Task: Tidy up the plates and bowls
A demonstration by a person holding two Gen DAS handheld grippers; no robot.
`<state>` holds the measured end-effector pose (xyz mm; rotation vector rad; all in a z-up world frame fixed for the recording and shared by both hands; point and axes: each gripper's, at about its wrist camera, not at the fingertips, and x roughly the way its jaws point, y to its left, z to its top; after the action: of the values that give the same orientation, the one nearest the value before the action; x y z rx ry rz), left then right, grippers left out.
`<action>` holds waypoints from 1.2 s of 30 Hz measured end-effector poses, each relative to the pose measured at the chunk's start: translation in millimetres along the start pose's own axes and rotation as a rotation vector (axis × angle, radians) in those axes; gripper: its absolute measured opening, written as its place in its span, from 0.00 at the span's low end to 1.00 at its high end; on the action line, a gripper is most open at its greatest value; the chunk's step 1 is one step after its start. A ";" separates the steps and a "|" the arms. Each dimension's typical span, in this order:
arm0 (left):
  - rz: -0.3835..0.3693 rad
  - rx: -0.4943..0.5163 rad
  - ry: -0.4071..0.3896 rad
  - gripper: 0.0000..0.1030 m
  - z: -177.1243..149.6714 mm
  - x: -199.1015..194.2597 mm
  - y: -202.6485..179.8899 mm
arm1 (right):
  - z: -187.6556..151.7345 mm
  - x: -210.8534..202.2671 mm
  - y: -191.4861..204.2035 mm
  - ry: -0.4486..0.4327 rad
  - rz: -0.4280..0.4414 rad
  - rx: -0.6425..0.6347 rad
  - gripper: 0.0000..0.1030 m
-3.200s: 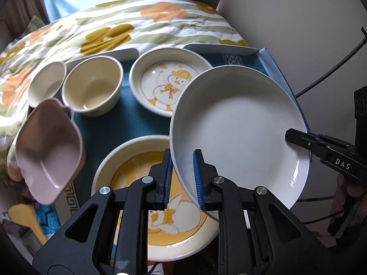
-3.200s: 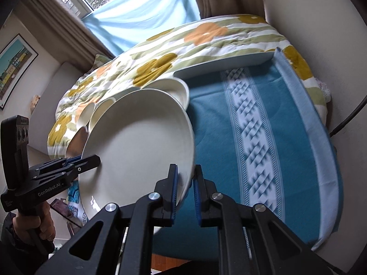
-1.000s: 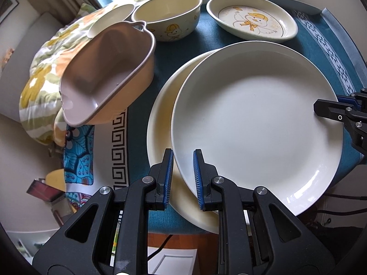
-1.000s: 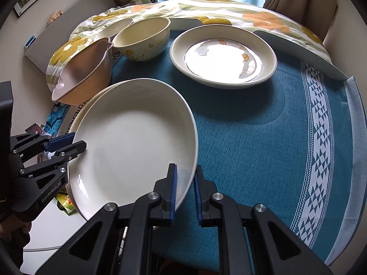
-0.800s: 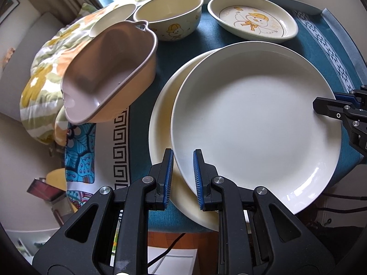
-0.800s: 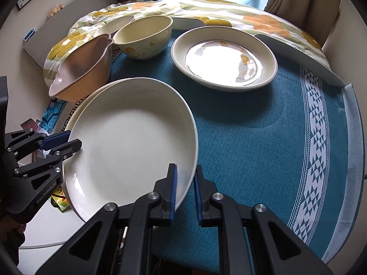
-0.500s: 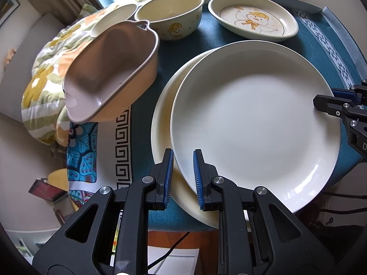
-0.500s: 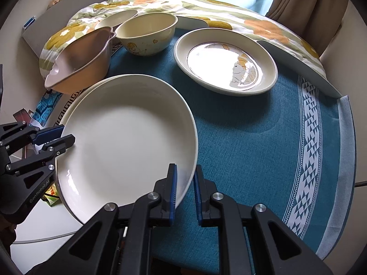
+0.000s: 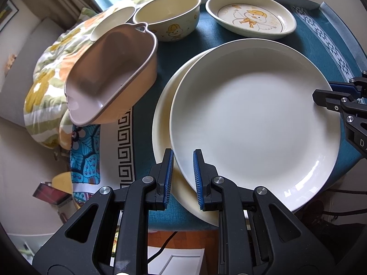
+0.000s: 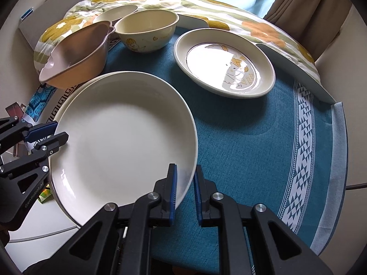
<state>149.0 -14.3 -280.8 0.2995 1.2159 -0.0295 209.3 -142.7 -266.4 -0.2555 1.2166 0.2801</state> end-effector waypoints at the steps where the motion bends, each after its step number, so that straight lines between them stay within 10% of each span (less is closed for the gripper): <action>1: 0.002 0.001 0.000 0.15 0.2 -0.1 -0.1 | 0.2 -0.1 0.5 0.002 -0.002 0.000 0.12; 36: 0.012 -0.010 -0.023 0.15 1.7 -13.7 6.1 | 16.5 -12.1 18.7 0.025 -0.082 -0.016 0.12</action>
<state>146.8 -10.6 -266.3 0.2973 1.1914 -0.0164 213.5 -120.5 -250.4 -0.3231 1.2259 0.2158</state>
